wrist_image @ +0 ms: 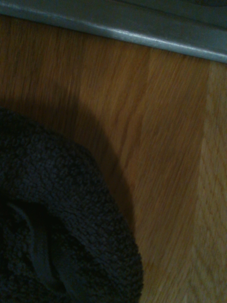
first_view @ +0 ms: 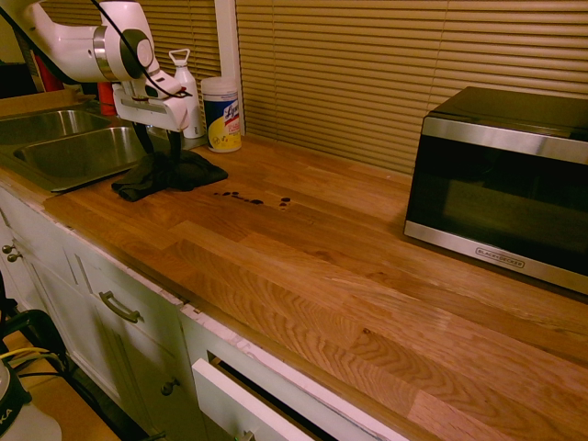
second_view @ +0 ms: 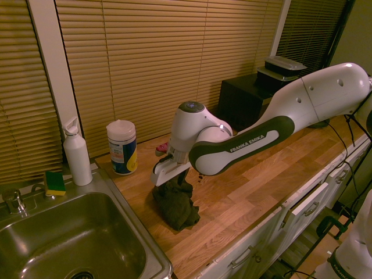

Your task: Clear the spill

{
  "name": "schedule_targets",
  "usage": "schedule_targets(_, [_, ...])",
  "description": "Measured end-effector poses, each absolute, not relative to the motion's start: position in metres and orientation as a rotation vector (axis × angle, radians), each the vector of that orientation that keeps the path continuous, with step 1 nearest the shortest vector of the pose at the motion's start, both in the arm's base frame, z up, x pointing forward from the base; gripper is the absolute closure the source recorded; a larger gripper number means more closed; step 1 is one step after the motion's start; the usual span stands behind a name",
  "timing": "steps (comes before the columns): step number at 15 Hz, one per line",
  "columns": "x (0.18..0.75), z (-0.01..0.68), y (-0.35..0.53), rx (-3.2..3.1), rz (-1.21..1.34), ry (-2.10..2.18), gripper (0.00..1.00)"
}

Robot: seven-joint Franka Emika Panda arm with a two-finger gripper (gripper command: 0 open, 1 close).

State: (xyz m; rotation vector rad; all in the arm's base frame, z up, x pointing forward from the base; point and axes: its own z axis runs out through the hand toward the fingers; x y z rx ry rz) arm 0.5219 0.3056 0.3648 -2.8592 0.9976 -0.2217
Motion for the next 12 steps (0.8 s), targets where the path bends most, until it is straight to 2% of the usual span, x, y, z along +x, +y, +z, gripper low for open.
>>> schedule_targets(3, [0.525,0.353,0.306,-2.866,-0.210,1.005,0.00])
schedule_targets(4, [0.526,0.350,0.307,-2.868,-0.204,1.006,1.00])
schedule_targets(12, [0.530,0.335,0.312,-2.873,-0.186,1.032,1.00])
